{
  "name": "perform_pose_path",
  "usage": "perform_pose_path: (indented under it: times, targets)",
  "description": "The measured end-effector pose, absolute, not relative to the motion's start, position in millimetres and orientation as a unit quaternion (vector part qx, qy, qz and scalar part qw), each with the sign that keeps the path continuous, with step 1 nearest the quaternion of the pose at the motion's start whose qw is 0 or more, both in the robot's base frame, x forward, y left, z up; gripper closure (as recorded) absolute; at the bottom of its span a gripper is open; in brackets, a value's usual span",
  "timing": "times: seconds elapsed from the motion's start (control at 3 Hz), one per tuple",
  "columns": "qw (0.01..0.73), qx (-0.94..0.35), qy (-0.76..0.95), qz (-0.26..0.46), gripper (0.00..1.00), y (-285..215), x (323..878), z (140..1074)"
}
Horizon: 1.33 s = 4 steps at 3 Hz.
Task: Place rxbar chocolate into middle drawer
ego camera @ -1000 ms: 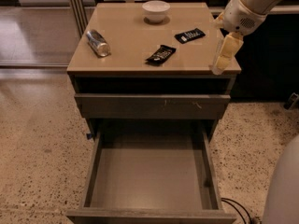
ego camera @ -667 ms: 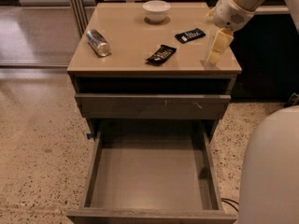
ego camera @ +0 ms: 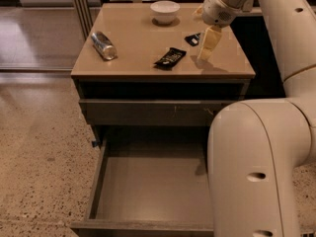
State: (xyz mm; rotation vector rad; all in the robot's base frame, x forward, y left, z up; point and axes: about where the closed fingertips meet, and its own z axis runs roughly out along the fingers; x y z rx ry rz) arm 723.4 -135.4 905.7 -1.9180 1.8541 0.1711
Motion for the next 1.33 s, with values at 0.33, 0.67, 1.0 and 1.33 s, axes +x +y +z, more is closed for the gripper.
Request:
perform_pose_path:
  times: [0.33,0.67,1.0,1.33]
  targets:
    - [0.242,-0.715,0.652,0.069,0.0,-114.1,737.1,897.7]
    - [0.266,-0.718,0.64,0.066,0.0,-87.7,764.9,881.9]
    - [0.273,-0.716,0.64,0.063,0.0,-84.1,770.7,879.9]
    - [0.27,-0.72,0.635,0.072,0.0,-71.0,772.6,873.9]
